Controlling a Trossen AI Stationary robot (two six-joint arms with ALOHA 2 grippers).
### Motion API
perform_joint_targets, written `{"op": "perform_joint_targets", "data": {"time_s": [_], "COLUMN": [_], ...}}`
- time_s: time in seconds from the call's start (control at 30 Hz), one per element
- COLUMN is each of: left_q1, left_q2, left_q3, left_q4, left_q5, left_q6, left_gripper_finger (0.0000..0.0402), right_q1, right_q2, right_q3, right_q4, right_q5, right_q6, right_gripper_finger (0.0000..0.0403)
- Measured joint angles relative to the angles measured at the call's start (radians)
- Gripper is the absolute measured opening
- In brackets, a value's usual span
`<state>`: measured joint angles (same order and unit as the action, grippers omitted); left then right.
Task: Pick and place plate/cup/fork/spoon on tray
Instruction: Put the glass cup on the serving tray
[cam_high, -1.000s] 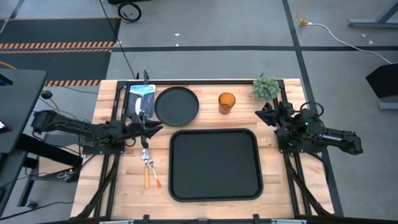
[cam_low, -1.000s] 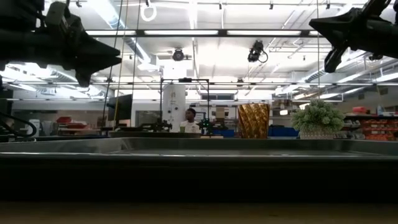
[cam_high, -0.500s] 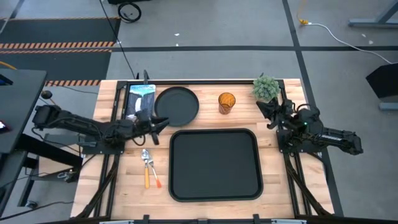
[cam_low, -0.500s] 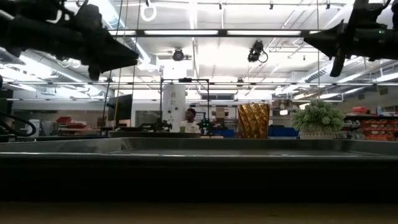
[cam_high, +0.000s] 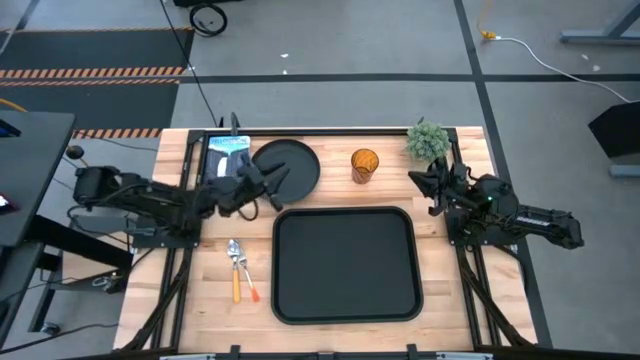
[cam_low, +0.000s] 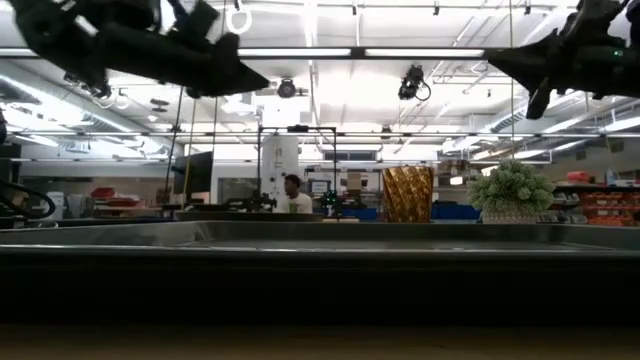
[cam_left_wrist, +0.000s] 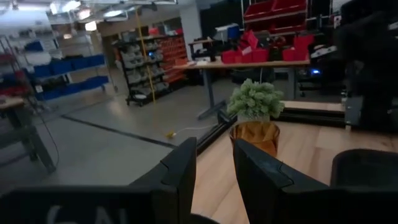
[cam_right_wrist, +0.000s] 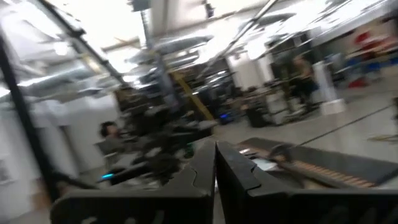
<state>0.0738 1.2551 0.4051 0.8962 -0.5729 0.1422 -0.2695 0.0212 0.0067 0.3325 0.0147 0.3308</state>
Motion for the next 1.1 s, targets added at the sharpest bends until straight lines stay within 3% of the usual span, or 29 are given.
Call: {"op": "perform_joint_targets", "data": {"time_s": [0.17, 0.53, 0.7, 0.87, 1.1], "left_q1": [0.068, 0.154, 0.189, 0.225, 0.271], "left_q2": [0.121, 0.41, 0.543, 0.658, 0.759], "left_q3": [0.076, 0.34, 0.565, 0.8, 1.067], "left_q4": [-0.001, -0.041, -0.269, -0.546, -0.854], "left_q5": [0.035, 0.18, 0.318, 0.364, 0.486], "left_q6": [-0.12, -0.235, -0.32, -0.38, -0.446], "left_gripper_finger": [0.0117, 0.0117, 0.0117, 0.0118, 0.0173], "right_q1": [0.0, 0.0, 0.0, 0.0, 0.0], "right_q2": [0.0, 0.0, 0.0, 0.0, 0.01], "right_q3": [0.0, 0.0, 0.0, 0.0, 0.0], "right_q4": [0.004, 0.059, 0.049, 0.033, 0.018], "right_q5": [-0.074, -0.007, 0.022, 0.022, 0.021], "right_q6": [0.085, 0.009, -0.016, -0.06, -0.072], "right_gripper_finger": [0.0018, 0.0018, 0.0018, 0.0018, 0.0018]}}
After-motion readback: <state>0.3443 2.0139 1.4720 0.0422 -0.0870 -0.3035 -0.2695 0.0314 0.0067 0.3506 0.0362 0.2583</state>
